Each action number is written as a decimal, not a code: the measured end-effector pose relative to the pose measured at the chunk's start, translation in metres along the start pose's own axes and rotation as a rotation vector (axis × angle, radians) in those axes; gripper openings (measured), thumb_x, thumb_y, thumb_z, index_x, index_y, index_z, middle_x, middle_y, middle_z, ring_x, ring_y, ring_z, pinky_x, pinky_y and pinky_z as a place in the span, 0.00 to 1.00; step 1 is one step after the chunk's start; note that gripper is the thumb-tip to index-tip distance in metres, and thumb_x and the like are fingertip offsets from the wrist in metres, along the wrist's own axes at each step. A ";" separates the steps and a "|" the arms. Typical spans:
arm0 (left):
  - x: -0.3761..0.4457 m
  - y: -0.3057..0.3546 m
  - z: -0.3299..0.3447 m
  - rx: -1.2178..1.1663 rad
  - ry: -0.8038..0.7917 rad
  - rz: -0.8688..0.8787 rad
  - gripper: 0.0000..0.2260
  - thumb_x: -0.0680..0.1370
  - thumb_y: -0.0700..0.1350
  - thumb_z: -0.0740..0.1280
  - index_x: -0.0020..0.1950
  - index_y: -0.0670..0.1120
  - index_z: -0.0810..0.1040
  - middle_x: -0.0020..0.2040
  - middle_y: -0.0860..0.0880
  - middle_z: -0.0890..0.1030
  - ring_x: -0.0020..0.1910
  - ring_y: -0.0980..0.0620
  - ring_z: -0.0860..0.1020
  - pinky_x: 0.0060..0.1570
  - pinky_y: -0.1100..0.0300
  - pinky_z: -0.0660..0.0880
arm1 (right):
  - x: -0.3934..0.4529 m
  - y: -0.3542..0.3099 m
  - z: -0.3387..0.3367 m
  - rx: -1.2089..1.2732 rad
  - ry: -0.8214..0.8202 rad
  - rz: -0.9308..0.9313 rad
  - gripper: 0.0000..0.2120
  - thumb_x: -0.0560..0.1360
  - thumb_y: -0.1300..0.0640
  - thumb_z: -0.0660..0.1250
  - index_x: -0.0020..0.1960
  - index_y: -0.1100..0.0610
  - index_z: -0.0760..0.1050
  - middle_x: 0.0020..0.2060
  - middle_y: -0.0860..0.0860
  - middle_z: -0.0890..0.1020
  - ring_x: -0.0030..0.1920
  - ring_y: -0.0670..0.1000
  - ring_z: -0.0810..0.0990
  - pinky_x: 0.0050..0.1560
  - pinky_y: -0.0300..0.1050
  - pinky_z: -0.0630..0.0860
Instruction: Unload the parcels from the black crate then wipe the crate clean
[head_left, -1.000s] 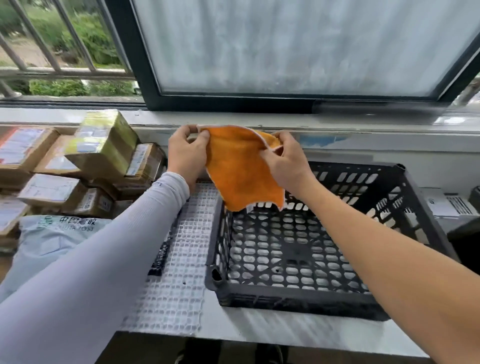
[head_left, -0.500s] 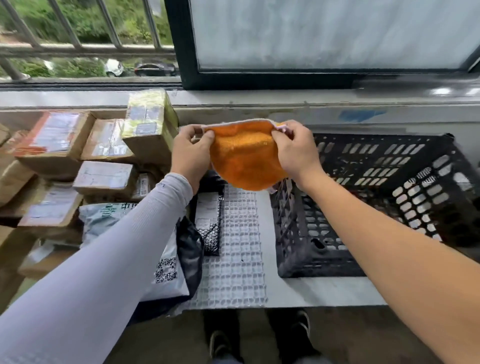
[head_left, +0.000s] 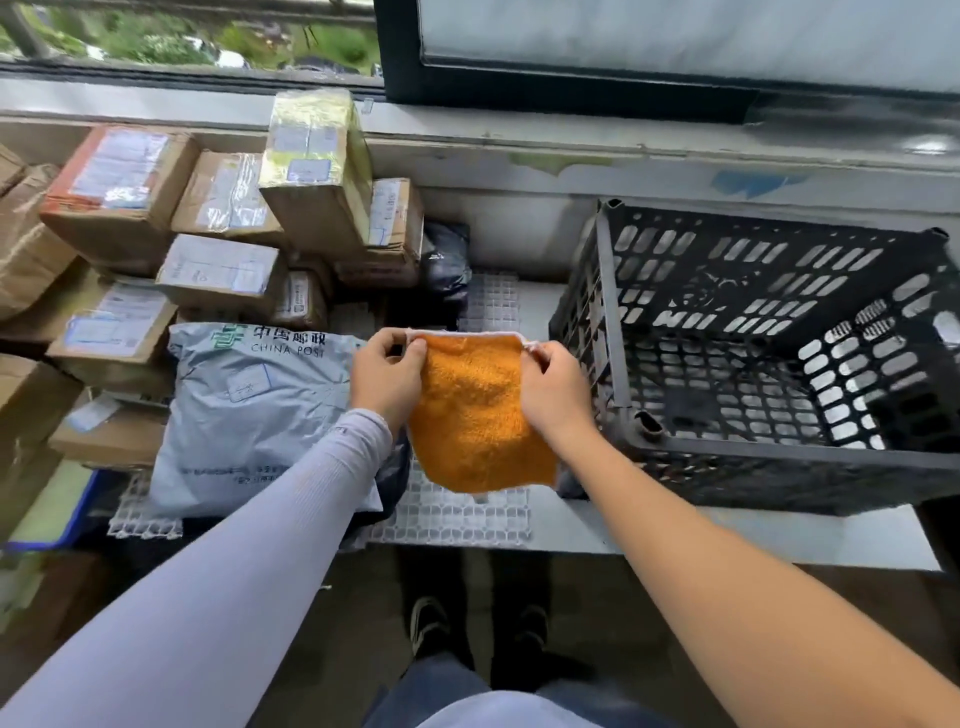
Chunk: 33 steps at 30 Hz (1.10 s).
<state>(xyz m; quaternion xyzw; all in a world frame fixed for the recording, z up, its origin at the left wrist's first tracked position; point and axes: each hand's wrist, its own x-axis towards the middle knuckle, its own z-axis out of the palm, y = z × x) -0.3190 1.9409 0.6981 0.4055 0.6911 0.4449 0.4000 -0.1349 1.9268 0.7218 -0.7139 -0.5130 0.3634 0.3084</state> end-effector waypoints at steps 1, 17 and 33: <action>-0.003 -0.012 0.003 0.029 -0.001 -0.035 0.07 0.82 0.46 0.69 0.44 0.53 0.79 0.42 0.53 0.82 0.46 0.48 0.81 0.51 0.52 0.79 | -0.001 0.012 0.006 0.001 -0.022 0.045 0.10 0.86 0.54 0.58 0.57 0.58 0.76 0.45 0.51 0.79 0.38 0.46 0.74 0.32 0.39 0.65; 0.017 -0.096 0.073 0.223 -0.013 -0.373 0.14 0.85 0.44 0.63 0.70 0.46 0.76 0.57 0.48 0.81 0.44 0.50 0.77 0.46 0.66 0.69 | 0.037 0.120 0.076 -0.148 0.026 0.411 0.09 0.86 0.52 0.57 0.61 0.57 0.68 0.51 0.56 0.78 0.45 0.57 0.74 0.43 0.47 0.67; 0.013 -0.037 0.074 0.053 -0.075 -0.364 0.20 0.83 0.46 0.64 0.76 0.50 0.73 0.69 0.46 0.78 0.64 0.46 0.77 0.70 0.50 0.71 | 0.038 0.063 0.059 -0.058 -0.204 0.379 0.25 0.81 0.53 0.59 0.79 0.50 0.64 0.69 0.55 0.76 0.58 0.59 0.81 0.56 0.54 0.81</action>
